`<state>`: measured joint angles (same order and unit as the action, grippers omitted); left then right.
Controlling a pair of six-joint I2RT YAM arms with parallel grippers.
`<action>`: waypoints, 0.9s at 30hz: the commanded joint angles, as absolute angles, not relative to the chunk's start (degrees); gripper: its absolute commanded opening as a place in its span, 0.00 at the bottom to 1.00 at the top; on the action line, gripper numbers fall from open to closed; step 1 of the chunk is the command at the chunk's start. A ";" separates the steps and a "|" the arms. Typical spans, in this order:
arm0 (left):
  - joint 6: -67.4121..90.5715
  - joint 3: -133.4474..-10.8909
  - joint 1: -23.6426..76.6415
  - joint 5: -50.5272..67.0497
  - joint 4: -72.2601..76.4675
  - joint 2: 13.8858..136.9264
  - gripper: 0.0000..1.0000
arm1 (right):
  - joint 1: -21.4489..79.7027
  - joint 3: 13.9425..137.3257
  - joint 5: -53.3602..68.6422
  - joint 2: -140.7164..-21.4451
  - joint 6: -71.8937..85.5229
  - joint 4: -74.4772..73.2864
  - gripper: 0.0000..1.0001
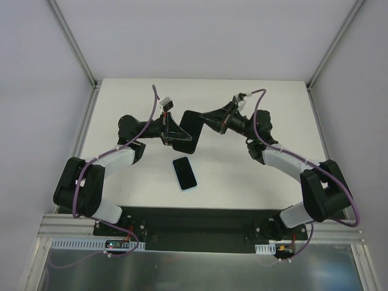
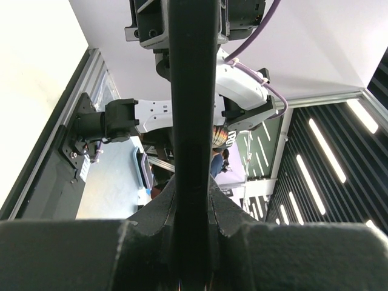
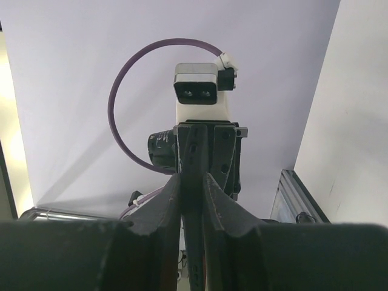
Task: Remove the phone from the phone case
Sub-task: Remove the phone case from the phone.
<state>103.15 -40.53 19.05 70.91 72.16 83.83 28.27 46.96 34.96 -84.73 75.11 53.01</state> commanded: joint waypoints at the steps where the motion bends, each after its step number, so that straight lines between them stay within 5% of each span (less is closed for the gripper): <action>1: 102.66 -41.22 19.69 72.69 96.33 80.68 0.00 | 28.83 47.46 33.40 -84.29 78.49 61.26 0.20; 5: 102.66 -41.22 19.69 72.69 96.33 80.68 0.00 | 28.83 47.55 33.49 -84.29 78.57 61.26 0.21; 11: 102.57 -41.04 19.69 72.86 96.33 80.42 0.00 | 28.92 47.64 33.31 -84.38 78.66 61.26 0.35; 14: 102.57 -40.96 19.69 72.86 96.33 80.33 0.00 | 29.00 47.72 33.05 -84.38 78.75 61.35 0.23; 16: 102.48 -40.87 19.69 72.86 96.42 80.25 0.00 | 29.09 47.64 32.96 -84.29 78.84 61.35 0.03; 21: 102.13 -40.69 19.69 72.86 96.42 80.33 0.00 | 29.35 46.06 31.65 -84.28 82.33 64.84 0.01; 25: 100.20 -41.13 19.69 72.42 96.33 80.77 0.00 | 31.89 45.78 24.89 -91.91 97.15 87.84 0.01; 27: 99.41 -42.18 19.69 72.16 96.33 80.60 0.00 | 33.57 46.49 22.42 -91.85 96.16 87.80 0.01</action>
<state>102.74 -40.36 18.85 71.48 72.62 82.48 30.30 44.77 30.55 -89.47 85.34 66.32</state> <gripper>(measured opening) 0.121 0.109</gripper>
